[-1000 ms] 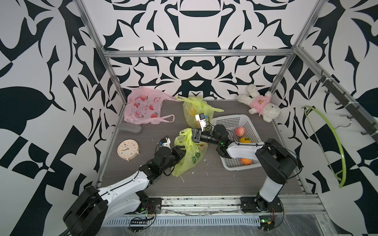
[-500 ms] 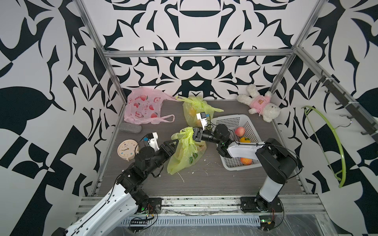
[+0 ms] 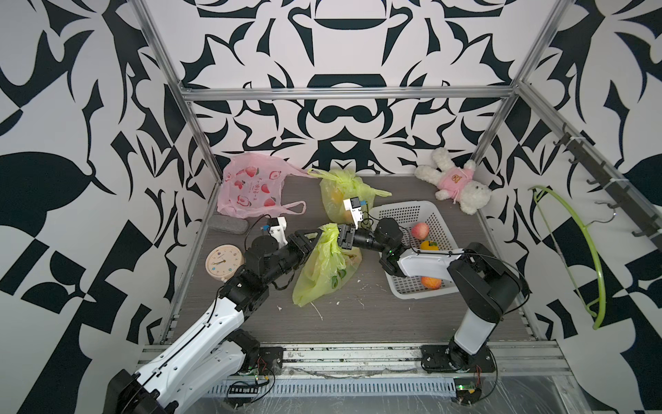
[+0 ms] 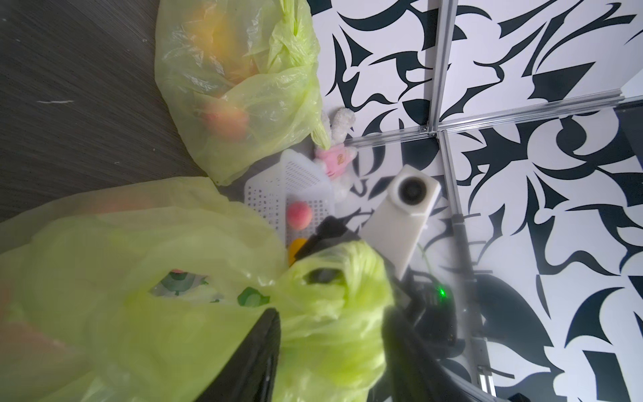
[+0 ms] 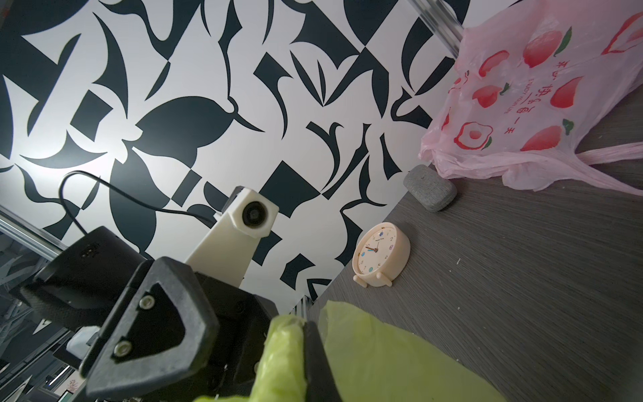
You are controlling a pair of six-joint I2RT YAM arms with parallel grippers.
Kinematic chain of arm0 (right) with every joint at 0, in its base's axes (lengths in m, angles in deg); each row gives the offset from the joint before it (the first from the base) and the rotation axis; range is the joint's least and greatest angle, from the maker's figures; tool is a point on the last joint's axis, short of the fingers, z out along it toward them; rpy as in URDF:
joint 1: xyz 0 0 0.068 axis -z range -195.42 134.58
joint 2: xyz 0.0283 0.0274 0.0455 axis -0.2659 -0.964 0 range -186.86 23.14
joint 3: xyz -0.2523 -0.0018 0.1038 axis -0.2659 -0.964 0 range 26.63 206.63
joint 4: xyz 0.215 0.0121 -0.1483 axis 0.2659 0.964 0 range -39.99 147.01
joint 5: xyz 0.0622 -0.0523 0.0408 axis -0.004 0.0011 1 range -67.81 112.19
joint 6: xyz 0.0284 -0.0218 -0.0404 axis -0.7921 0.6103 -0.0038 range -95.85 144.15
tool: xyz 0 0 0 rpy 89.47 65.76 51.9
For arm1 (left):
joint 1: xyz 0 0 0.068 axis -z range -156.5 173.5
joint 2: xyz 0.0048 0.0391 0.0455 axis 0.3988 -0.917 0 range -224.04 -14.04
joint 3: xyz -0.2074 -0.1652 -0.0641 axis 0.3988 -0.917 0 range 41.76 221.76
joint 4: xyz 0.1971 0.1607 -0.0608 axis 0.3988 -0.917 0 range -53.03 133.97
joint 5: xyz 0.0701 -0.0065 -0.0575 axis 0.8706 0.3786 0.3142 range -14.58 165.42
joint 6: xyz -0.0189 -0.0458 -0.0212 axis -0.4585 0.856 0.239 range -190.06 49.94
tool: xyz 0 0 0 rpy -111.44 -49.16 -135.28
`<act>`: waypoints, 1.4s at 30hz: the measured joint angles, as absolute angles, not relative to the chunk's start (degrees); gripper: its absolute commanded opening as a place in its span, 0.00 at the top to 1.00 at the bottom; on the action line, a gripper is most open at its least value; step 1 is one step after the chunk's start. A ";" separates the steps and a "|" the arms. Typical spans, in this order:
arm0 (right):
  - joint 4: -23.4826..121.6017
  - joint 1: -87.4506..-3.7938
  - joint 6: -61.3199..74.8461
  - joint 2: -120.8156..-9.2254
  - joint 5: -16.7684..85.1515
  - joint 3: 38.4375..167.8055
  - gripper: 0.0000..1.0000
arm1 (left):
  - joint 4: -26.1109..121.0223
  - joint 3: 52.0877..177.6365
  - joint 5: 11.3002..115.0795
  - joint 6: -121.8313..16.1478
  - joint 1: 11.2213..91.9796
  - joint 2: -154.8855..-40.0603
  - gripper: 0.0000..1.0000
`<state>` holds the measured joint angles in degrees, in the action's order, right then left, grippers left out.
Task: Place the peach into a plastic bag & tie a knot
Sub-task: Tie the plastic bag at the center of the board.
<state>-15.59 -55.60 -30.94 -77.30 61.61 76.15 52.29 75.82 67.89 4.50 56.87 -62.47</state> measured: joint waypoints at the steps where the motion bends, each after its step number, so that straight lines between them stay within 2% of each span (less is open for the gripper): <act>1: -15.51 -55.60 -30.92 -77.30 61.66 76.15 1.00 | 52.90 75.82 67.69 4.96 56.71 -62.60 0.54; 6: -15.40 -55.60 -30.77 -77.30 61.87 76.15 1.00 | 55.63 75.82 67.02 6.30 56.12 -63.43 0.61; 9: -15.40 -55.56 -30.77 -77.30 61.98 76.15 1.00 | 56.55 75.80 66.53 6.67 56.01 -64.26 0.61; 15: -15.33 -55.52 -30.66 -77.30 62.09 76.15 1.00 | 57.01 75.49 66.14 6.97 56.01 -64.54 0.51; 21: -14.52 -55.52 -29.72 -77.30 62.27 76.15 1.00 | 57.01 74.53 66.14 7.78 55.97 -64.78 0.51; 34: -13.65 -55.52 -28.60 -77.28 63.16 76.15 1.00 | 56.92 73.33 66.16 8.72 54.90 -64.81 0.66; 39: -12.88 -55.52 -28.06 -76.67 63.51 76.15 1.00 | 58.13 73.33 65.20 9.07 54.68 -66.38 0.75; 42: -12.16 -55.25 -27.77 -76.43 63.53 76.13 1.00 | 59.33 73.35 64.50 9.14 54.64 -67.17 0.84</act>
<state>-12.16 -55.25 -27.77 -76.43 63.53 76.13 59.33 73.35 64.50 9.14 54.64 -67.17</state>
